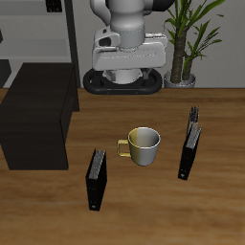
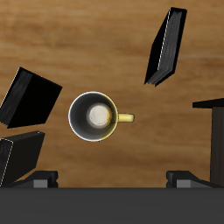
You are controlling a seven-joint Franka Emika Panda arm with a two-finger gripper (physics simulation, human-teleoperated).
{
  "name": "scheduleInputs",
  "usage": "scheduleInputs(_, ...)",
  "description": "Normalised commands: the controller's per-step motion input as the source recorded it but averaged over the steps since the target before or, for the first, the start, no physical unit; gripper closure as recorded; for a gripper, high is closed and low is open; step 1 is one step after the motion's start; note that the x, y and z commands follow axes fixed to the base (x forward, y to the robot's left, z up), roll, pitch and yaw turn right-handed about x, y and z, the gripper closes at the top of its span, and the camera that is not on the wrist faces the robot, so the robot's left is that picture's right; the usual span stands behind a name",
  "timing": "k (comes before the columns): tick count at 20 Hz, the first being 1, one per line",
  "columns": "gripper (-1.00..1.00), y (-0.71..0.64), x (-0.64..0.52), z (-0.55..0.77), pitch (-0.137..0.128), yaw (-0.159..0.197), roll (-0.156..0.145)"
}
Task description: Place the white-yellow mug on top of the shelf
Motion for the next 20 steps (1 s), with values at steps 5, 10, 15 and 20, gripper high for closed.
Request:
scheduleInputs(5,-1.00,-0.12,0.05,-0.24,-0.021,-0.058,-0.021)
scheduleInputs(10,-1.00,-0.10,0.07,-0.23,-0.008,-0.083,0.001)
scheduleInputs(15,-1.00,-0.10,0.09,-0.31,0.014,-0.041,-0.026)
scheduleInputs(20,-1.00,-0.04,-0.01,-0.24,-0.008,-0.035,0.010)
